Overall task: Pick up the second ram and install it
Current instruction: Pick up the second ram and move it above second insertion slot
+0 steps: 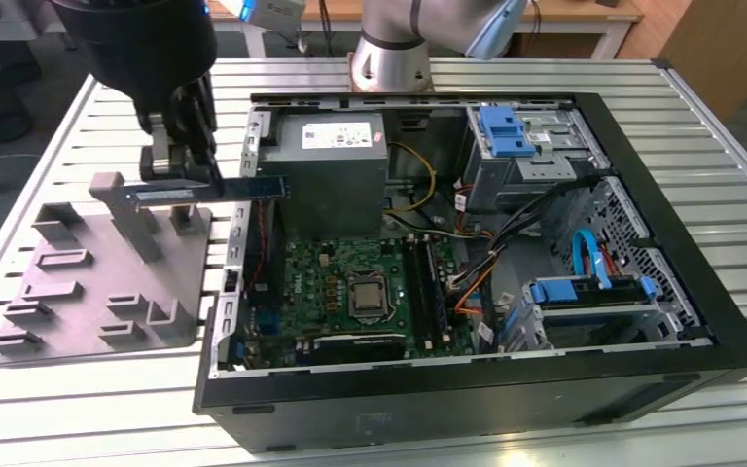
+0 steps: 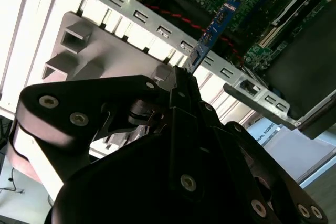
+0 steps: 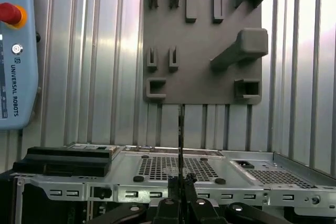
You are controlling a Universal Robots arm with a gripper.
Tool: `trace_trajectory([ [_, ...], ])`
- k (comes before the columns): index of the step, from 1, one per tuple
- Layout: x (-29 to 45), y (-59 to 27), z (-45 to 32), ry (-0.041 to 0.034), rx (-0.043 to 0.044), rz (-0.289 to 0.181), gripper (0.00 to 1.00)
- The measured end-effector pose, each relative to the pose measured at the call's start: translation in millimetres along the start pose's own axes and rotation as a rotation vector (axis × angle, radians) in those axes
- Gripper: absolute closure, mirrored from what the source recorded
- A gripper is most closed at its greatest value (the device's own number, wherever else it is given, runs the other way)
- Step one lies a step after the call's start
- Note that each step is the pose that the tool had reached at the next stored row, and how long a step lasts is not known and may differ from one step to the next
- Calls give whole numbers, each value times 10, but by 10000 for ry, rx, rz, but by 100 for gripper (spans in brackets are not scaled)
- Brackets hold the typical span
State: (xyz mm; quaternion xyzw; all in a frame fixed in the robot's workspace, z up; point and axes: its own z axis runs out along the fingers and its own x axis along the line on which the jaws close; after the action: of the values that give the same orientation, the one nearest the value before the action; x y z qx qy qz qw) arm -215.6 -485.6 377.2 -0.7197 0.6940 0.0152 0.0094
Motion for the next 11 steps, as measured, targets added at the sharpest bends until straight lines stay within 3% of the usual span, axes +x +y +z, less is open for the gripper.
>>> trace_trajectory([
  [11, 8, -340, -3, -1, -11, 0, 86],
])
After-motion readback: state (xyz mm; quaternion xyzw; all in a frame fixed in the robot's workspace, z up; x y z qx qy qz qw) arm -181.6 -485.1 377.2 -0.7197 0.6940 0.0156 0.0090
